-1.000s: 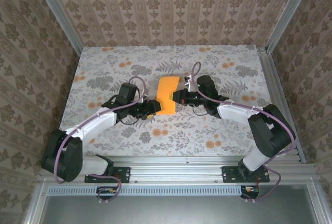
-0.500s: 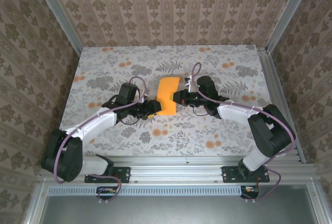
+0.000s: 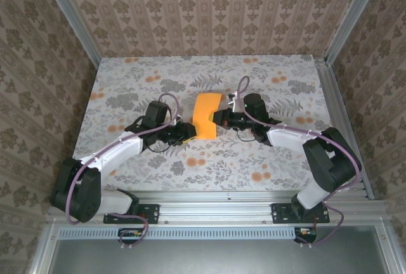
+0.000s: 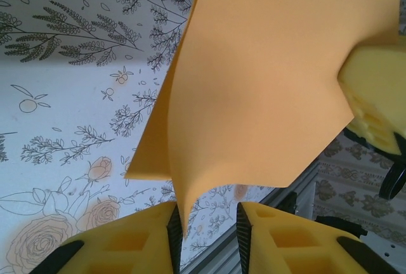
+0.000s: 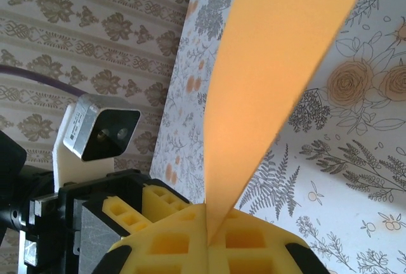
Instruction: Fold a paper plane with a square sheet of paper (pick it up from the middle)
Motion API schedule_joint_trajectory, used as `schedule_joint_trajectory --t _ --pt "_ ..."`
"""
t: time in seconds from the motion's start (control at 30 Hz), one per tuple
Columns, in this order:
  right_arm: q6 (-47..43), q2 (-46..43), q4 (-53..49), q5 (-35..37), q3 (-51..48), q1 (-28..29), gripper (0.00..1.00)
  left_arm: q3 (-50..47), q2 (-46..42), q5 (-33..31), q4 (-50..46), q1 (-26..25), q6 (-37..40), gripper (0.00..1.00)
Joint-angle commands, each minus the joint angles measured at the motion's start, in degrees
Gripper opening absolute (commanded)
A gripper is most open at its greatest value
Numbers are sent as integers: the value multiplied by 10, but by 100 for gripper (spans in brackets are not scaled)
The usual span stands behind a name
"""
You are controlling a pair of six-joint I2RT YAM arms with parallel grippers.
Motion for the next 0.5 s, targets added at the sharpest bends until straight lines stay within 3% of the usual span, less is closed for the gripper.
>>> schedule_joint_trajectory --t 0.0,0.47 --pt "14 3 29 -19 -10 -4 0 10 4 0 -22 0 22 31" --pt "12 15 33 -24 -18 -4 0 15 4 0 -32 4 30 6"
